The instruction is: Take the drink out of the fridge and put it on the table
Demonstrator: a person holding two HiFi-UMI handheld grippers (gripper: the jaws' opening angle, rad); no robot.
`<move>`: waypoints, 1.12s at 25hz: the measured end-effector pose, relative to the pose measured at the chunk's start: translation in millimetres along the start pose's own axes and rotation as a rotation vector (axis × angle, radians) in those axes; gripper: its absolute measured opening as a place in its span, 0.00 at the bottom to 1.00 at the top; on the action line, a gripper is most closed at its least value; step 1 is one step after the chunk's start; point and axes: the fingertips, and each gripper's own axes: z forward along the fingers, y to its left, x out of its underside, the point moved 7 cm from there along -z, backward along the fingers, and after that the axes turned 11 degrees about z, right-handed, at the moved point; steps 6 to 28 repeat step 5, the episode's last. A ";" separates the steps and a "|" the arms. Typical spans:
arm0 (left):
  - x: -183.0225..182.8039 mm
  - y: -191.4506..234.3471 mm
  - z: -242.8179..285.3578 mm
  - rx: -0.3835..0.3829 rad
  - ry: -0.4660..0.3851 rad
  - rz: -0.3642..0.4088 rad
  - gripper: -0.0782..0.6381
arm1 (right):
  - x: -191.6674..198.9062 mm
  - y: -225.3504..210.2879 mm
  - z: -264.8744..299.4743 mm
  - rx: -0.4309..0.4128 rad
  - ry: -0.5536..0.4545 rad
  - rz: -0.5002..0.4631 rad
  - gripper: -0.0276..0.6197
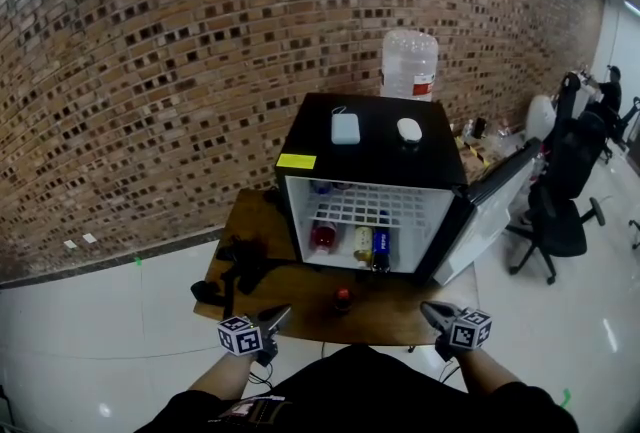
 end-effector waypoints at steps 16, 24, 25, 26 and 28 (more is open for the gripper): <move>2.1 -2.1 5.8 0.006 0.006 0.001 0.11 | -0.9 -8.5 -4.6 -0.001 -0.019 -0.009 0.04; 2.1 -2.1 5.8 0.006 0.006 0.001 0.11 | -0.9 -8.5 -4.6 -0.001 -0.019 -0.009 0.04; 2.1 -2.1 5.8 0.006 0.006 0.001 0.11 | -0.9 -8.5 -4.6 -0.001 -0.019 -0.009 0.04; 2.1 -2.1 5.8 0.006 0.006 0.001 0.11 | -0.9 -8.5 -4.6 -0.001 -0.019 -0.009 0.04; 2.1 -2.1 5.8 0.006 0.006 0.001 0.11 | -0.9 -8.5 -4.6 -0.001 -0.019 -0.009 0.04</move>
